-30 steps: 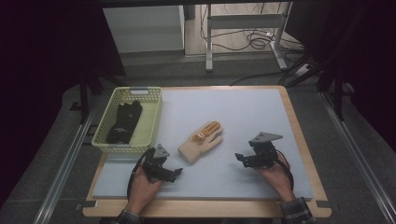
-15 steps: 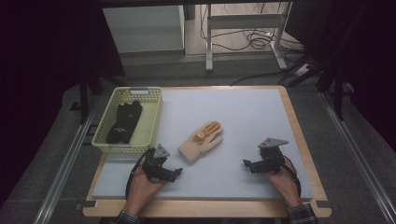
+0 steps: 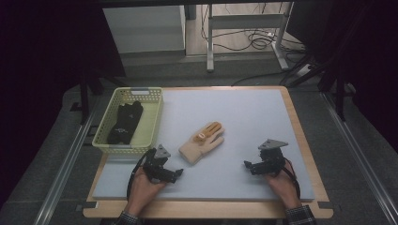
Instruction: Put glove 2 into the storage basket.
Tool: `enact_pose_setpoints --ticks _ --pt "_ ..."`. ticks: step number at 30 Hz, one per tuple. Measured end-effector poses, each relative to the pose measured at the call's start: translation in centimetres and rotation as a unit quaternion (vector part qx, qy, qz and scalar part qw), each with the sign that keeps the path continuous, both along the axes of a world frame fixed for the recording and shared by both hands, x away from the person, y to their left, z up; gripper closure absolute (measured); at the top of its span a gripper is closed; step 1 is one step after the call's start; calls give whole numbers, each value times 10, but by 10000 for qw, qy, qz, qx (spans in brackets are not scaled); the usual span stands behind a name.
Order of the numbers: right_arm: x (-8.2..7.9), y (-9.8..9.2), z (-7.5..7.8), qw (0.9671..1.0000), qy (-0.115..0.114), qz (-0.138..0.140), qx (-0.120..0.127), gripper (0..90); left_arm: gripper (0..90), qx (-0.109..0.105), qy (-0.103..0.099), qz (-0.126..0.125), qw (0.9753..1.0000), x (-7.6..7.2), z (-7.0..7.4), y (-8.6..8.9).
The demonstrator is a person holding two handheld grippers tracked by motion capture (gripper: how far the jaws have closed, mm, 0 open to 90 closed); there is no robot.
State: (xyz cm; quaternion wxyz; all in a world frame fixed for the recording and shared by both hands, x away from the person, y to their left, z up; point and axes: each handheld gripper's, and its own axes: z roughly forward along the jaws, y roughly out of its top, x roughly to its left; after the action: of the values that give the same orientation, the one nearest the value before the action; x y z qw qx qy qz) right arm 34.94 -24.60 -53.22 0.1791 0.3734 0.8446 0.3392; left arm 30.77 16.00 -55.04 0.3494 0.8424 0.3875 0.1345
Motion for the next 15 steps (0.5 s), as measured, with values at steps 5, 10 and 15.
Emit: enact_pose_setpoints --ticks 5,10,15 --pt "0 0 0 10000 -3 2 -1 64 16 0 -3 -4 10000 0 0 0" --pt "0 0 0 10000 -2 2 0 64 31 33 41 -44 10000 0 2 0" --pt "0 0 0 10000 -2 3 -1 64 35 11 95 -210 9997 1 9 -4"
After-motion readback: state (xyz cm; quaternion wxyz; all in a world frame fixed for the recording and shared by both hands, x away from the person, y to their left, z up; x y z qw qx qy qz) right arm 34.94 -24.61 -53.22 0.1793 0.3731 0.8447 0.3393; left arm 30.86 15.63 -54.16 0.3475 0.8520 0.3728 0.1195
